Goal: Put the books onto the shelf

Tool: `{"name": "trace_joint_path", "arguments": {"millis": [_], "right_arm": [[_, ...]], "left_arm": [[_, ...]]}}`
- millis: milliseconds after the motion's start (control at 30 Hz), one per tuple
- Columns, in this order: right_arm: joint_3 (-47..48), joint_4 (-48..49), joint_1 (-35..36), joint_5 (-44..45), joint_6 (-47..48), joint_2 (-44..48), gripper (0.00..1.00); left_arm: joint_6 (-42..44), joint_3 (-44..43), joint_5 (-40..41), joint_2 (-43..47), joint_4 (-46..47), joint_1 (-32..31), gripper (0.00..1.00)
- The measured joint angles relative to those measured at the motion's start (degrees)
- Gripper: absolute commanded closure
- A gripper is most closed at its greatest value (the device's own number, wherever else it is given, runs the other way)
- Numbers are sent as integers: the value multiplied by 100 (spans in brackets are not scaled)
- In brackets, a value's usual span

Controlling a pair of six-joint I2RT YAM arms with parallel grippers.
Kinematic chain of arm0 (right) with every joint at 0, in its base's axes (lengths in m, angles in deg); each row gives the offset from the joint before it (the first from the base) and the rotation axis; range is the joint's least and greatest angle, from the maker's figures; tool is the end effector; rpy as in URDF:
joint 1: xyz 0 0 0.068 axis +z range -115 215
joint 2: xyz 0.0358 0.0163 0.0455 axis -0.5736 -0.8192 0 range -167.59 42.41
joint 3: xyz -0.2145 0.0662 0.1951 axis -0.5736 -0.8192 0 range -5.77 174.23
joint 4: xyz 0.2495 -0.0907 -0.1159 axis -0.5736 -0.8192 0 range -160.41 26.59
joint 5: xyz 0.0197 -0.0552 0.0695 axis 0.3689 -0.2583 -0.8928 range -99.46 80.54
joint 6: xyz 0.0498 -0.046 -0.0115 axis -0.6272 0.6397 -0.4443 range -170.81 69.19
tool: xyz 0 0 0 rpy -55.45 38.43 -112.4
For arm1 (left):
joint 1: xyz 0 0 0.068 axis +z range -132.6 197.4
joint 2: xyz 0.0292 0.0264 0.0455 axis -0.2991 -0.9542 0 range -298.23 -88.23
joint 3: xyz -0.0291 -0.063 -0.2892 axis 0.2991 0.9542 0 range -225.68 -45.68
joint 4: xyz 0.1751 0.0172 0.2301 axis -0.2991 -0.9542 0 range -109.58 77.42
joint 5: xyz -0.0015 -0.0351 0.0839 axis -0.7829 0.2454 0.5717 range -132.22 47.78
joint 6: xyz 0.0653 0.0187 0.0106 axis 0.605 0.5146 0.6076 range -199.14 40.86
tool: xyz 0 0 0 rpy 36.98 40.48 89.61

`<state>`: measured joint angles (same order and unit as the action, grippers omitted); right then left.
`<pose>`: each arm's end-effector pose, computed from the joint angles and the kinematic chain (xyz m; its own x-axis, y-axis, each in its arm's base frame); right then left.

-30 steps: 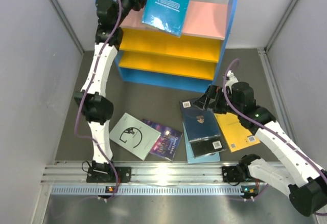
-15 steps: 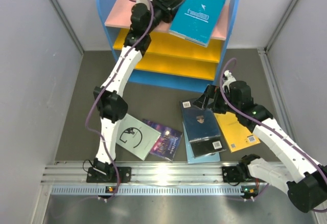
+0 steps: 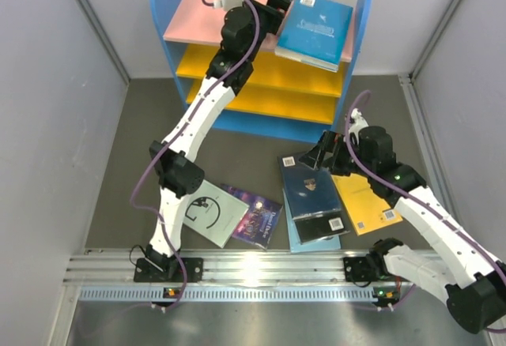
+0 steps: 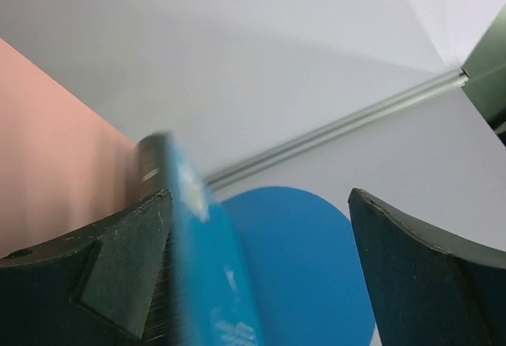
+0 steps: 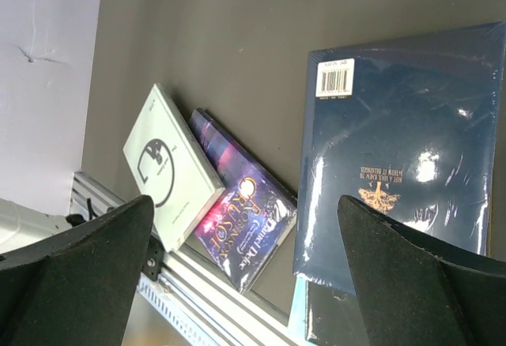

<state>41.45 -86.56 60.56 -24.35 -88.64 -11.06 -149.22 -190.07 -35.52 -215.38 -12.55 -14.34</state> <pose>0.2092 0.1159 0.3130 -0.7295 0.3081 -0.6107 -0.2172 0.7422 0.6340 0.4820 -0.2906 0.5213 -0.3161 -0.9025 -0.2926 0.3831 0.1607 -0.9096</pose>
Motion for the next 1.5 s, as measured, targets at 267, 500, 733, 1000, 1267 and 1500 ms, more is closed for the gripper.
{"name": "trace_joint_path", "arguments": {"millis": [267, 500, 733, 1000, 1267, 1500], "right_arm": [[-35, 17, -2, -24, -37, 94, 0], [-39, 7, -11, -149, 26, 13, 0], [448, 4, 391, -319, 450, -597, 0], [1644, 149, 1987, -658, 782, -2492, 0], [2651, 210, 2411, -1156, 855, -4489, 0], [3585, 208, 2409, -1357, 931, -5523, 0]], "left_arm": [[1351, 153, 841, 380, -627, 225, 1], [2822, 562, 1279, 905, -1346, 402, 1], [3294, 2874, 1740, 3104, -2120, 330, 1], [2323, 5130, 2516, 5287, -3954, 356, 1], [960, 8706, 1552, 6564, -5025, 774, 1], [546, 9971, 693, 7379, -5471, 1329, 1]]}}
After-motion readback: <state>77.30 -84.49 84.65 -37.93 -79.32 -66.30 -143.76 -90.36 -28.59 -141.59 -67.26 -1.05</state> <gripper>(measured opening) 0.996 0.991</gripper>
